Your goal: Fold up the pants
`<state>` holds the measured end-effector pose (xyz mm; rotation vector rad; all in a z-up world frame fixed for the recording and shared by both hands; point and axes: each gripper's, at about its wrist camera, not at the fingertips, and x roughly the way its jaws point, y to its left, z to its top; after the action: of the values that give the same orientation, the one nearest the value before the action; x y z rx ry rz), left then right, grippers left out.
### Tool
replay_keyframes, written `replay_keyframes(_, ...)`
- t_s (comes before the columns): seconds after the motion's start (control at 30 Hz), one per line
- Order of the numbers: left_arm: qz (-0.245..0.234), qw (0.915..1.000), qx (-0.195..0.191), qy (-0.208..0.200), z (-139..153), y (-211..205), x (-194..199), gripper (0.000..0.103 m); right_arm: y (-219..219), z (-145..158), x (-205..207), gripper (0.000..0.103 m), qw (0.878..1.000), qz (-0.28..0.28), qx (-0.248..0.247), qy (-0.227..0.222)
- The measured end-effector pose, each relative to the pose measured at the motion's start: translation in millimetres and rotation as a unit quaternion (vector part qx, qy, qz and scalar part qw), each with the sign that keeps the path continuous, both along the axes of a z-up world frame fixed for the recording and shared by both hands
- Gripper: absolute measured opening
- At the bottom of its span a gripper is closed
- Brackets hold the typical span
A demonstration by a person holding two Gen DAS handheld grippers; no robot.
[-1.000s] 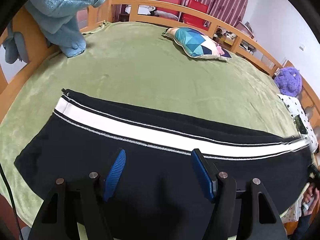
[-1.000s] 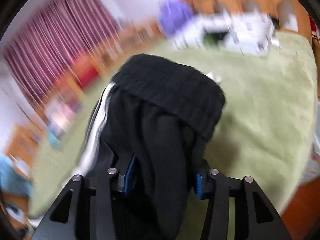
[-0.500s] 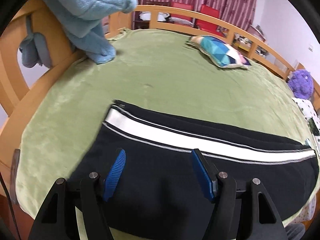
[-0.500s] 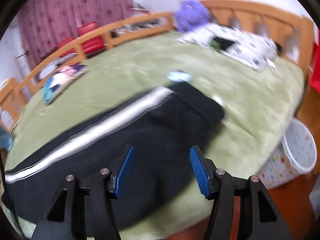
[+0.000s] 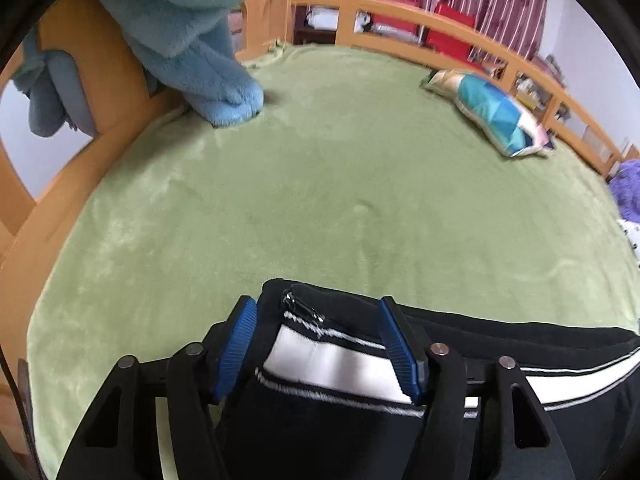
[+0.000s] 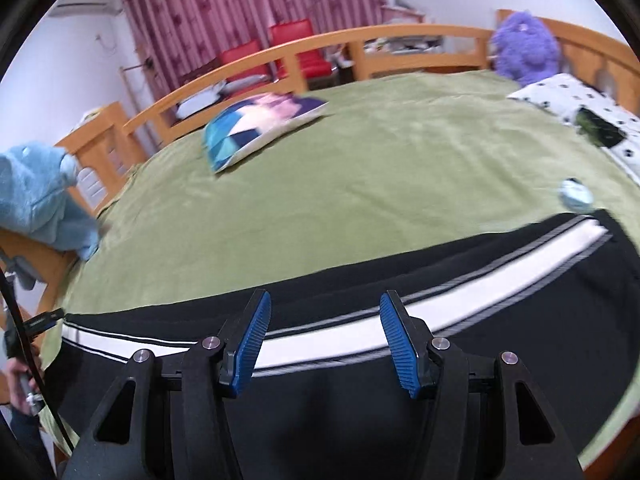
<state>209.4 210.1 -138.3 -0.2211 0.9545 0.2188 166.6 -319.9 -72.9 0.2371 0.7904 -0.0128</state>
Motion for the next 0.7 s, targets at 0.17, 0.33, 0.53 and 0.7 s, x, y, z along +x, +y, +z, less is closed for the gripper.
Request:
replay_keyframes(0.17, 0.005, 0.9984, 0.006, -0.056, 3, 4, -3, 0.016, 25, -22, 20, 0.057, 0.999, 0.020, -0.008, 0.034)
replay_keyframes(0.33, 0.031, 0.9959, -0.061, -0.060, -2, 34, -4, 0.017, 35, -27, 19, 0.057, 0.998, 0.037, -0.028, 0.034)
replay_keyframes(0.53, 0.020, 0.9988, -0.045, -0.001, -22, 21, -3, 0.051, 66, -41, 47, 0.065, 0.990, 0.130, -0.024, 0.057)
replay_keyframes(0.7, 0.006, 0.9964, -0.082, -0.022, -14, 16, -19, 0.061, 108, -73, 77, 0.065, 0.969, 0.213, -0.102, 0.079)
